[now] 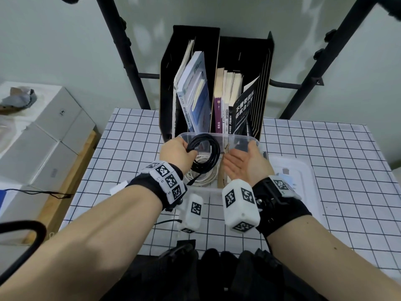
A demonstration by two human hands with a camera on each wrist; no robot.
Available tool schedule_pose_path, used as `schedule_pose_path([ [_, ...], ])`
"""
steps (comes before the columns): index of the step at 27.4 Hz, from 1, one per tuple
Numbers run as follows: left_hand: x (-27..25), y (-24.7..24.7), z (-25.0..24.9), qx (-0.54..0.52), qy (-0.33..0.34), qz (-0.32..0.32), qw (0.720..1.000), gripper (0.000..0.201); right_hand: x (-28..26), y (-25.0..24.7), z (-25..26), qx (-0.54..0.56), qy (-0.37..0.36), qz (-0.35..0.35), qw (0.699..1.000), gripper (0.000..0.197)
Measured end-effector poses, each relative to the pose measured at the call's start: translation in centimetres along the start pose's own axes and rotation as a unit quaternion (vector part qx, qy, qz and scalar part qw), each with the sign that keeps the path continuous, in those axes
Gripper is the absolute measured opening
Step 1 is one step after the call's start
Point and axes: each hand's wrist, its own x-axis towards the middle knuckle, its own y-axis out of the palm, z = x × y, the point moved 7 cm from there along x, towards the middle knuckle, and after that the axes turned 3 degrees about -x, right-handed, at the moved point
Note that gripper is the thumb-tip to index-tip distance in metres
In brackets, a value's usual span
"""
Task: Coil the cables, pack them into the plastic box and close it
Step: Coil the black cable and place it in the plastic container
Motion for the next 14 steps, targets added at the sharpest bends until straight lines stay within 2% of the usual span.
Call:
schedule_pose_path([
  [3, 0.3, 0.4, -0.6, 0.062, 0.025, 0.013, 0.998, 0.02, 0.2, -0.4, 0.0, -0.001, -0.002, -0.006, 1.0, 0.071],
  [9, 0.6, 1.9, -1.2, 0.152, 0.032, 0.048, 0.987, 0.046, 0.2, -0.6, -0.1, 0.004, 0.002, -0.004, 1.0, 0.071],
  [14, 0.6, 3.0, -1.5, 0.228, 0.026, 0.1, 0.968, 0.045, 0.3, -0.7, -0.2, -0.002, 0.008, -0.008, 1.0, 0.07],
])
